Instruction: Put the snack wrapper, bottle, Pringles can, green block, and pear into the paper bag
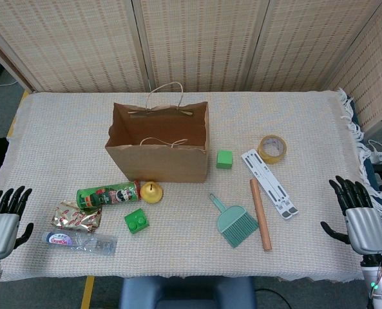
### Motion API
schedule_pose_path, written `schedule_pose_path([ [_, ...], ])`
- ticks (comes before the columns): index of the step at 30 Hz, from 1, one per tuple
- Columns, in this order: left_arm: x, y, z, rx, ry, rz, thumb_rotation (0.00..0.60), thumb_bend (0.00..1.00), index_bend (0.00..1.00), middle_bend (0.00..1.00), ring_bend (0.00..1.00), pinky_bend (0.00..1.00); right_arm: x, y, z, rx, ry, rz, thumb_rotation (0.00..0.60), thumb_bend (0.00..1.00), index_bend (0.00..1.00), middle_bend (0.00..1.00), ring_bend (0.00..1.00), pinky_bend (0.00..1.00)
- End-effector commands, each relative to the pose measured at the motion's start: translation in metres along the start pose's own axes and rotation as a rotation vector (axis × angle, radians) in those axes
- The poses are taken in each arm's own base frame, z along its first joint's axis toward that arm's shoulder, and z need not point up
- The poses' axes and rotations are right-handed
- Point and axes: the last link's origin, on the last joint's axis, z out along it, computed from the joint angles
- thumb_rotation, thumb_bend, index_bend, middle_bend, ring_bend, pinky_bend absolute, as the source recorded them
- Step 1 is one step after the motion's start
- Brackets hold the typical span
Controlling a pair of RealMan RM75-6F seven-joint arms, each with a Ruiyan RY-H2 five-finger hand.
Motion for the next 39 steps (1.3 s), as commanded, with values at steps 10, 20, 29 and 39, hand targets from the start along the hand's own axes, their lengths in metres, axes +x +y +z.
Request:
schedule_pose_path([
  [10,-0.003,0.004,-0.003,-0.029,-0.062,0.025,0.600,0.37,0.00,0.00,0.00,0.01,0.000,-0.001,-0.002,0.017,0.009,0.015,0.600,0.11,0.00,0.00,0.00,0.00],
  [20,-0.005,0.005,-0.010,-0.168,-0.207,0.078,0.600,0.37,0.00,0.00,0.00,0.02,0.000,-0.001,-0.001,0.015,-0.015,0.034,0.600,0.11,0.00,0.00,0.00,0.00],
  [29,-0.014,0.028,-0.036,-0.410,-0.276,0.023,0.600,0.37,0.00,0.00,0.00,0.02,-0.001,-0.003,-0.002,0.029,-0.026,0.032,0.600,0.11,0.00,0.00,0.00,0.00],
  [39,-0.023,0.063,-0.032,-0.560,-0.251,0.023,0.600,0.37,0.00,0.00,0.00,0.03,-0.001,-0.002,-0.002,0.026,-0.030,0.031,0.600,0.11,0.00,0.00,0.00,0.00],
])
